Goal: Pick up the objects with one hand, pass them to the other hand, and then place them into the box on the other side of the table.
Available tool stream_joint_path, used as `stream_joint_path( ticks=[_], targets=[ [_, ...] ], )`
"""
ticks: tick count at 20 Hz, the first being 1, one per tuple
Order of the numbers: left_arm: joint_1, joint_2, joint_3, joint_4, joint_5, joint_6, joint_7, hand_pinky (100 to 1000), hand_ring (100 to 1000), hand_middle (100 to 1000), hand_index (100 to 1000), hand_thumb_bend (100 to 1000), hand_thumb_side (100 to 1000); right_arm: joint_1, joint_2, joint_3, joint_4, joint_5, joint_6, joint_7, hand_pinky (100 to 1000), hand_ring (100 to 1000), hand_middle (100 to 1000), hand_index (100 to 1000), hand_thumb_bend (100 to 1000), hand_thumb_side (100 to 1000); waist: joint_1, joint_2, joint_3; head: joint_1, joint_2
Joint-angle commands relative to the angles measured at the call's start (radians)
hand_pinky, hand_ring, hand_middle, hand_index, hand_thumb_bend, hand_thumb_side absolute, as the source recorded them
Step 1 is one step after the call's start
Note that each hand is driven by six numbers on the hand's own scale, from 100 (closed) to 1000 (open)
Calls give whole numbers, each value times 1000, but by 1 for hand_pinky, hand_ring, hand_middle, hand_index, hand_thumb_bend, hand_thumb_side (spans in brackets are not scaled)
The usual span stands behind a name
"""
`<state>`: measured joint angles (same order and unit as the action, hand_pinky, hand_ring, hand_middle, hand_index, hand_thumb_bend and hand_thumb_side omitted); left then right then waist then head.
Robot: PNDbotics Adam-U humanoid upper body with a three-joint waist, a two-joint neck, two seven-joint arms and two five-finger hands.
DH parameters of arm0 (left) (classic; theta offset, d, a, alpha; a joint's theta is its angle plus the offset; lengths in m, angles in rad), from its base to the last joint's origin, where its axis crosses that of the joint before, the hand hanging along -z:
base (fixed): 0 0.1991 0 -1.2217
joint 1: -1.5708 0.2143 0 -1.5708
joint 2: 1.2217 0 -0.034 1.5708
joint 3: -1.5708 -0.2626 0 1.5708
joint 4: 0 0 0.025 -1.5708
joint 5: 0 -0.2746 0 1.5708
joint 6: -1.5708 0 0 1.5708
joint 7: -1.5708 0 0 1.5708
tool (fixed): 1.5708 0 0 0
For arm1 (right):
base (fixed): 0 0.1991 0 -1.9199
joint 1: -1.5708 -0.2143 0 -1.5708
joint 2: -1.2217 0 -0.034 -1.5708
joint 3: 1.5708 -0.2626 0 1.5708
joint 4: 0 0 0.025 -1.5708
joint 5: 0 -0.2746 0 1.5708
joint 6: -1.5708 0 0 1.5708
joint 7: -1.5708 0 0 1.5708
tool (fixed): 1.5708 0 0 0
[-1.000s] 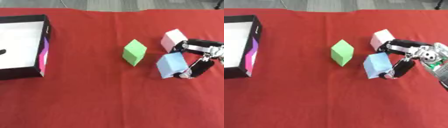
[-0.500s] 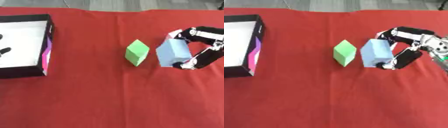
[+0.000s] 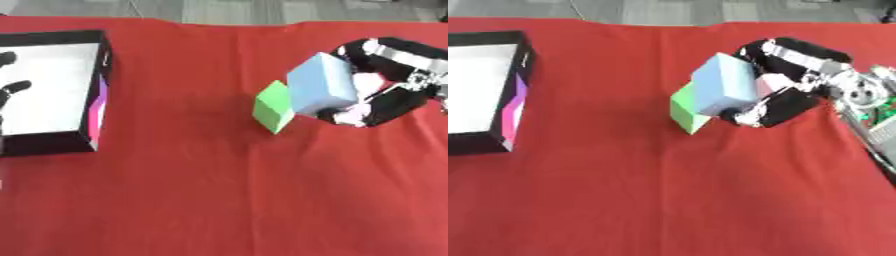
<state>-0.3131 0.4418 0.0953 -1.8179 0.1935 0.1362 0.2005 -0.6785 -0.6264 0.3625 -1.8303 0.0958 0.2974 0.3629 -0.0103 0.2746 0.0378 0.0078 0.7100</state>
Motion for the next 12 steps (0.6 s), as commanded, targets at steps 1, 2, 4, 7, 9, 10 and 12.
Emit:
stream_joint_path(
  ticks=[1, 2, 4, 7, 9, 10, 12],
  targets=[
    [-31, 87, -31, -41, -32, 37, -24, 734, 1000, 748, 657, 222, 795, -30, 36, 11, 9, 41, 11, -30, 745, 677, 540, 565, 220, 100, 17, -40, 1, 3, 10],
    [-40, 105, -43, -46, -42, 50, -33, 734, 1000, 746, 656, 222, 790, -36, 51, 18, 18, 52, 16, -40, 745, 677, 540, 566, 219, 100, 19, -42, 2, 3, 11],
    [-64, 142, -71, -56, -63, 78, -54, 735, 1000, 744, 655, 226, 776, -48, 80, 35, 38, 77, 24, -59, 746, 679, 541, 567, 226, 100, 23, -46, 4, 1, 16],
    [-109, 191, -120, -69, -91, 127, -97, 737, 1000, 747, 663, 227, 769, -76, 131, 68, 75, 126, 30, -86, 749, 681, 544, 569, 239, 100, 31, -54, 8, 2, 25],
    [-137, 215, -148, -76, -110, 160, -129, 738, 1000, 753, 670, 228, 768, -95, 167, 89, 101, 160, 27, -100, 748, 682, 546, 571, 243, 100, 36, -57, 12, 1, 29],
    [-150, 224, -162, -78, -118, 175, -144, 738, 1000, 755, 673, 229, 766, -102, 183, 97, 115, 174, 25, -108, 747, 682, 546, 571, 241, 100, 38, -58, 14, 0, 31],
    [-176, 241, -187, -84, -137, 200, -175, 740, 1000, 759, 678, 232, 762, -113, 216, 111, 139, 198, 20, -126, 746, 683, 546, 571, 242, 100, 42, -61, 17, -1, 33]
  ],
)
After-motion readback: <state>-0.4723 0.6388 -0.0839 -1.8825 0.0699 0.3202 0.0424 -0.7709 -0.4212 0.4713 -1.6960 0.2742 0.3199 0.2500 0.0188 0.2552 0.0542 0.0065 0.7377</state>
